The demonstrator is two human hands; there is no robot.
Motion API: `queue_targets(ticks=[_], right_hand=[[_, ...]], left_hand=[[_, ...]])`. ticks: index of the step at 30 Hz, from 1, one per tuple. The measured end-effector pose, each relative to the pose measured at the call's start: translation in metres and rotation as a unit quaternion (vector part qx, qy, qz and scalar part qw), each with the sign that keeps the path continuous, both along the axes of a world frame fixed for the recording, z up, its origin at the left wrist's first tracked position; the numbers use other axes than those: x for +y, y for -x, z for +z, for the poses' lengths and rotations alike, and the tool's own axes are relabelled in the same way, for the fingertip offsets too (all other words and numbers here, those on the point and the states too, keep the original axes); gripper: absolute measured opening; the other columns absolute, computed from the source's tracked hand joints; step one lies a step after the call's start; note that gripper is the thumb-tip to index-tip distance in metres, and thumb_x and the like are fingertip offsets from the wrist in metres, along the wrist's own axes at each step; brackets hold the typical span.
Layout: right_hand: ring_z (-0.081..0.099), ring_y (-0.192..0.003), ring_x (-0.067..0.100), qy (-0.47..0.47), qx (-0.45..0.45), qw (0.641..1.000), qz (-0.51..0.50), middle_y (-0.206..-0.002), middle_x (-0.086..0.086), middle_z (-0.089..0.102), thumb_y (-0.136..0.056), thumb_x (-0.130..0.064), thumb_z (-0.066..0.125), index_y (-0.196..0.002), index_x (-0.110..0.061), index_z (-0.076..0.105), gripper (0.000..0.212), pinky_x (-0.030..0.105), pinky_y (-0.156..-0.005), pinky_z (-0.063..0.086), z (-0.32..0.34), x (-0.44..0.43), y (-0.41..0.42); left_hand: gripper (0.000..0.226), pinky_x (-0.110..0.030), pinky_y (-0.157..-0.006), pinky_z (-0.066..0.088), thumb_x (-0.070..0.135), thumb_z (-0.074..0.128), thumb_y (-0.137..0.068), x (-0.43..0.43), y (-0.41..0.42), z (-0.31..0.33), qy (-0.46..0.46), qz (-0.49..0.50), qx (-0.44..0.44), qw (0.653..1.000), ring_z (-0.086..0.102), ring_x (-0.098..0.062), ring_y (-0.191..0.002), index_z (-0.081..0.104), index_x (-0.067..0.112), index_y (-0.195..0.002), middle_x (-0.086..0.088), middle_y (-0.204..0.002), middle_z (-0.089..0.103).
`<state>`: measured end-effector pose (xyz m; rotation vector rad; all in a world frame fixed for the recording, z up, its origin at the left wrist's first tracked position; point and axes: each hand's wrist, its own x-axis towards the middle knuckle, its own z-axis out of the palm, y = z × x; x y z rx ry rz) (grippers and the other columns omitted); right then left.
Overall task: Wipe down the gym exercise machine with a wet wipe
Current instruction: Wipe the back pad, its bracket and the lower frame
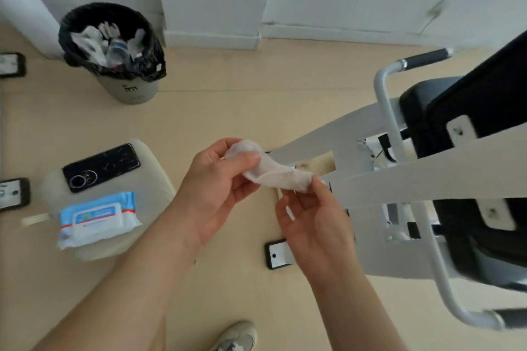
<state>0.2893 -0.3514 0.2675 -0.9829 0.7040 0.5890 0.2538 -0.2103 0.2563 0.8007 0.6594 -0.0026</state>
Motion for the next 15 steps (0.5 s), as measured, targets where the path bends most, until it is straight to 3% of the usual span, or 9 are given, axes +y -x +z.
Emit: queue_targets(ticks=[2,4,6,8,11,13,15], right_hand=[[0.061,-0.08,0.02,-0.007,-0.022,0.998,0.055,-0.09,0.008,0.066,-0.087,-0.006,0.048,-0.093,-0.009,0.062,0.015,0.03,-0.066,0.048,0.036,-0.005,0.004],[0.06,-0.089,0.025,-0.023,-0.057,0.988,0.143,-0.095,0.009,0.065,-0.076,-0.01,0.05,-0.091,-0.01,0.064,0.02,0.038,-0.075,0.047,0.083,-0.01,0.01],[0.062,-0.094,0.022,-0.007,-0.081,0.969,0.235,-0.097,0.005,0.067,-0.08,-0.027,0.059,-0.091,-0.015,0.072,0.02,0.04,-0.08,0.047,0.117,-0.01,0.015],[0.065,-0.087,0.016,0.077,-0.161,0.93,0.322,-0.092,0.001,0.071,-0.089,-0.033,0.062,-0.094,-0.017,0.075,0.021,0.033,-0.077,0.05,0.15,-0.011,0.023],[0.057,-0.068,0.012,0.159,-0.263,0.899,0.31,-0.072,0.001,0.065,-0.093,-0.013,0.062,-0.09,-0.008,0.073,0.012,0.023,-0.064,0.047,0.192,-0.018,0.04],[0.058,-0.073,0.017,0.186,-0.267,0.909,0.26,-0.076,0.007,0.065,-0.092,-0.011,0.063,-0.09,-0.009,0.074,0.011,0.031,-0.072,0.051,0.22,-0.028,0.051],[0.059,-0.076,0.019,0.203,-0.26,0.919,0.217,-0.079,0.009,0.066,-0.09,-0.017,0.065,-0.085,-0.013,0.076,0.012,0.035,-0.078,0.052,0.242,-0.042,0.06]], left_hand=[[0.013,-0.029,-0.07,0.056,0.002,0.064,-0.086,-0.003,0.001,0.033,-0.061,0.005,-0.011,0.998,0.067,-0.018,-0.077,0.067,0.014,-0.091,-0.002,-0.08,0.07],[0.013,-0.036,-0.08,0.056,0.004,0.071,-0.083,-0.004,0.007,0.077,-0.159,-0.025,-0.037,0.986,0.07,-0.024,-0.086,0.072,0.014,-0.092,-0.005,-0.087,0.074],[0.02,-0.038,-0.084,0.057,0.001,0.075,-0.078,-0.005,0.013,0.111,-0.215,-0.054,-0.057,0.973,0.071,-0.025,-0.09,0.074,0.014,-0.093,-0.006,-0.091,0.075],[0.023,-0.037,-0.083,0.058,-0.003,0.072,-0.08,-0.004,0.02,0.144,-0.247,-0.071,-0.063,0.964,0.072,-0.02,-0.087,0.074,0.012,-0.097,-0.006,-0.09,0.076],[0.022,-0.039,-0.082,0.057,0.004,0.066,-0.088,-0.005,0.031,0.183,-0.278,-0.088,-0.083,0.953,0.072,-0.019,-0.085,0.077,0.023,-0.091,-0.003,-0.087,0.076],[0.019,-0.043,-0.084,0.057,0.011,0.064,-0.092,-0.01,0.035,0.203,-0.289,-0.082,-0.083,0.95,0.072,-0.024,-0.087,0.077,0.023,-0.087,-0.004,-0.086,0.076],[0.021,-0.036,-0.075,0.057,0.011,0.061,-0.093,-0.024,0.035,0.22,-0.304,-0.084,-0.092,0.945,0.07,-0.017,-0.076,0.075,0.022,-0.082,0.002,-0.079,0.074]])
